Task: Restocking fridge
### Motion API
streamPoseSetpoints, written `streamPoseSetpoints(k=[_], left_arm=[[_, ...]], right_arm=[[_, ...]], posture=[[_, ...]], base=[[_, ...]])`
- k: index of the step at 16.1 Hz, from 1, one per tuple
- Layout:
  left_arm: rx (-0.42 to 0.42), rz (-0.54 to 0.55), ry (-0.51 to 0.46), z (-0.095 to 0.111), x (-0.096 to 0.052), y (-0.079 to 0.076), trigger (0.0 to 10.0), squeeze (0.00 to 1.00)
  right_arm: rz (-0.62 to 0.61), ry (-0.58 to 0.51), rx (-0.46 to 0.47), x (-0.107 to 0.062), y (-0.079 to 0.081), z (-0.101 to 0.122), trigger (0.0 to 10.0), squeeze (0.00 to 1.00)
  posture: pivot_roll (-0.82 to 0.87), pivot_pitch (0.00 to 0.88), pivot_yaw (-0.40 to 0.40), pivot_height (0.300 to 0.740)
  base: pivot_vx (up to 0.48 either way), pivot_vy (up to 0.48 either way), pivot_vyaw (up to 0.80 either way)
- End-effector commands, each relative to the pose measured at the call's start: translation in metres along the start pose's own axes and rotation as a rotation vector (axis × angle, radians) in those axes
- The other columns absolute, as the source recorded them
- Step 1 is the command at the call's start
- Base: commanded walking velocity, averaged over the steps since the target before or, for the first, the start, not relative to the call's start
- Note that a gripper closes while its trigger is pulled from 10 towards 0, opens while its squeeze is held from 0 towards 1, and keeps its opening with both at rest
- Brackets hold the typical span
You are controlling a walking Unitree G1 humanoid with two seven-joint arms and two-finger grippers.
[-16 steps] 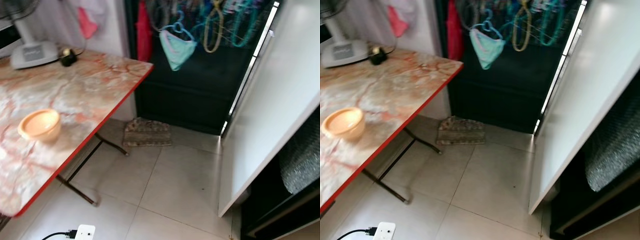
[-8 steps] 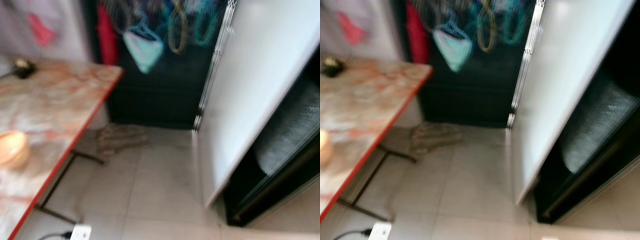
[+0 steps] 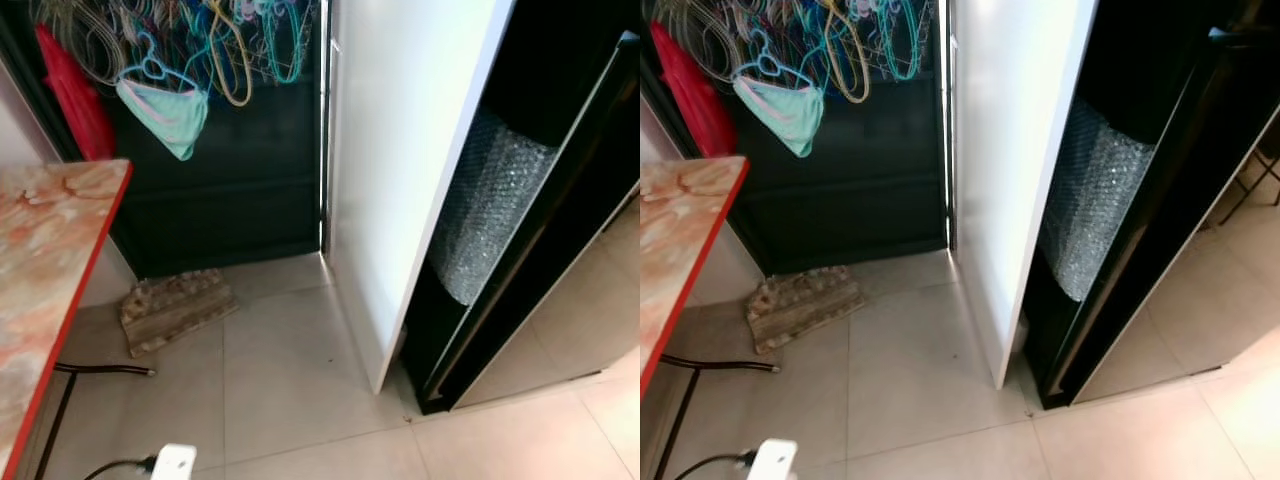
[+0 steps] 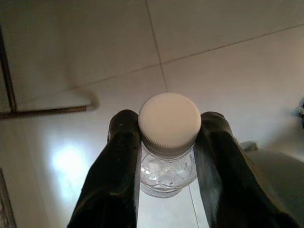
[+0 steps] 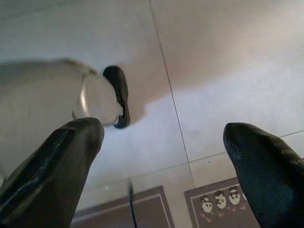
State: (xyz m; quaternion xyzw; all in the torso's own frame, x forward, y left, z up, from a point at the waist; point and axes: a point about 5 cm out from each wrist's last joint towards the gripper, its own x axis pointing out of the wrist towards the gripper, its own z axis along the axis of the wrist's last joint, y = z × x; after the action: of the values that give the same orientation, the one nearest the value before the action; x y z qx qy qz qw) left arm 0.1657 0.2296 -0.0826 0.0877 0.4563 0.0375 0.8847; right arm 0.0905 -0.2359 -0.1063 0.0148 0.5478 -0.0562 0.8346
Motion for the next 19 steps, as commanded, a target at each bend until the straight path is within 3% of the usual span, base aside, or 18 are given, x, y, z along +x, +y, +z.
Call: streamPoseSetpoints(k=[1,8,12,19], left_arm=[[-0.016,0.006,0.045,-0.01,-0.002,0.004,10.0,0.0],[-0.065,0.001,0.087,-0.02,-0.003,-0.008,10.0,0.0],[-0.105,0.02,0.092,-0.017,-0.003,0.003,10.0,0.0],[-0.087,0.033,0.119,-0.025,-0.006,0.019,10.0,0.0]], right_arm=[[0.004,0.008,0.005,0.0,0.004,-0.004,10.0,0.0],[-0.017,0.017,0.018,-0.001,0.006,-0.012,10.0,0.0],[-0.025,0.022,0.037,-0.002,0.007,-0.017,10.0,0.0],[-0.037,0.034,0.08,-0.003,0.008,-0.021,10.0,0.0]], posture=[[-0.1,0.0,0.034,0.74],[-0.13,0.0,-0.001,0.74],[-0.12,0.0,0.007,0.74],[-0.12,0.0,0.025,0.74]], base=[[0.0,0.259,-0.8],[0.0,0.04,-0.8],[0.0,0.0,-0.8],[0.0,0.0,-0.8]])
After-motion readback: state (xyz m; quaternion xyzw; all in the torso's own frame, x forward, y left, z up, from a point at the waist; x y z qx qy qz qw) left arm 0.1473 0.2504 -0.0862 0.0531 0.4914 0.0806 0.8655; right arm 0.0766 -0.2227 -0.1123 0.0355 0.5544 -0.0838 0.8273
